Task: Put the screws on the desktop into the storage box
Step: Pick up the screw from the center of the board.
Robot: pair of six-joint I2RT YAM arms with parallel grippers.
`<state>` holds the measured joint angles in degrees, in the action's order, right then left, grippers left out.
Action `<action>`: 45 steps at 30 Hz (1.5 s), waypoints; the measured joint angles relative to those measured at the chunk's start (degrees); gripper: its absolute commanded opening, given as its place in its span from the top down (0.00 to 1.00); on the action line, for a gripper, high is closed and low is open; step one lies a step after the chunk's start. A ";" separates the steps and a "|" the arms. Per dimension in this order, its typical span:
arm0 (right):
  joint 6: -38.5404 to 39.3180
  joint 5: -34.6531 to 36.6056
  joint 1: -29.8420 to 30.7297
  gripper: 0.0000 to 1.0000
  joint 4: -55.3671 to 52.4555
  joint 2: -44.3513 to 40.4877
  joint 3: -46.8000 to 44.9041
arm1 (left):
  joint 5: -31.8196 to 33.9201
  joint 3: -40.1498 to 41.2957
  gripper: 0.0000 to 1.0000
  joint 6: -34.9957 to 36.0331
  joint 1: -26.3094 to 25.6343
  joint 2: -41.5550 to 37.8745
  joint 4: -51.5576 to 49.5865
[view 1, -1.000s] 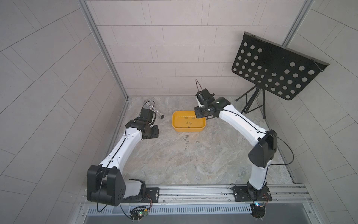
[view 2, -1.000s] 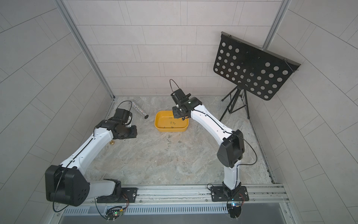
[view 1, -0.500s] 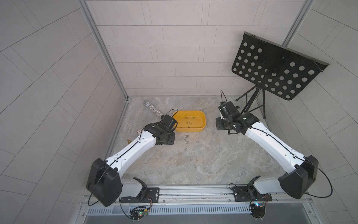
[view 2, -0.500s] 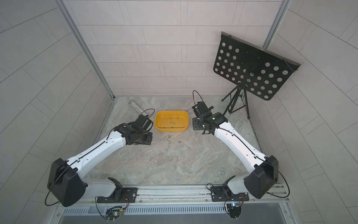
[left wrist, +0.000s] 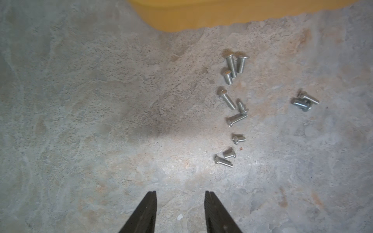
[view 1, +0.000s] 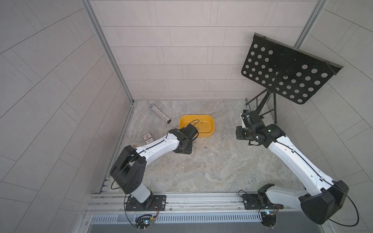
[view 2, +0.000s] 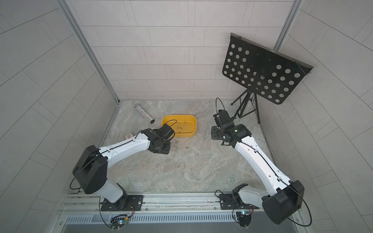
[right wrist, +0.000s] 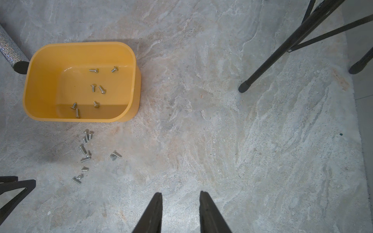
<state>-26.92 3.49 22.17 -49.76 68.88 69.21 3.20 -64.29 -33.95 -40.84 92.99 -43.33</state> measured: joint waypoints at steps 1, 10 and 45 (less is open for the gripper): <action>0.11 -0.17 -0.13 0.64 0.00 0.00 -0.07 | -0.09 -0.24 0.55 -0.31 -0.37 0.74 0.28; 1.07 -1.20 -1.20 0.64 -0.02 0.00 -0.13 | -0.57 -1.16 0.55 -2.69 -2.14 3.76 2.01; 1.44 -3.52 -2.36 0.63 0.31 0.59 -0.35 | -3.43 -1.27 0.56 -4.22 -3.93 11.80 7.50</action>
<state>-25.47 -0.03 19.81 -49.45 69.47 68.86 -0.23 -65.56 -38.17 -44.77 104.79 -35.83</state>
